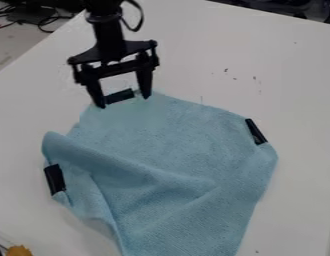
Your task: Unfold the cloth from the center to the bottom left
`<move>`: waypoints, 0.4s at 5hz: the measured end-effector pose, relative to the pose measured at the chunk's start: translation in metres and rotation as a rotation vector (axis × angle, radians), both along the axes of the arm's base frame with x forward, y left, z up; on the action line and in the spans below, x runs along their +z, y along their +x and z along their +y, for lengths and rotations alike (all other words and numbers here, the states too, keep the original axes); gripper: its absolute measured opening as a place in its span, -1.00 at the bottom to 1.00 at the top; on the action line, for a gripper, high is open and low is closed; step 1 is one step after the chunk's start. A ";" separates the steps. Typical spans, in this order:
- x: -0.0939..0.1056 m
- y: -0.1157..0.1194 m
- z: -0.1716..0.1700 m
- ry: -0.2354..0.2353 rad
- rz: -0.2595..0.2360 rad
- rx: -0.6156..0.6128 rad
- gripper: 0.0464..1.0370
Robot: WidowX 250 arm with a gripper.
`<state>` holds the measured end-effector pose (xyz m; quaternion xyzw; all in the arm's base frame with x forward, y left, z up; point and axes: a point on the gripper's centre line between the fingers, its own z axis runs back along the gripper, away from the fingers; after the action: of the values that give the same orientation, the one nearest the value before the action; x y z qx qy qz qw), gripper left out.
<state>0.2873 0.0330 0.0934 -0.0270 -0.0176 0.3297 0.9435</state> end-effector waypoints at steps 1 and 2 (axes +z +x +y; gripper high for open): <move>0.009 0.022 -0.007 0.054 -0.028 -0.247 0.93; 0.009 0.039 -0.023 0.040 -0.034 -0.489 0.93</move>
<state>0.3259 0.0099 0.1023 -0.0174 -0.0331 0.0904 0.9952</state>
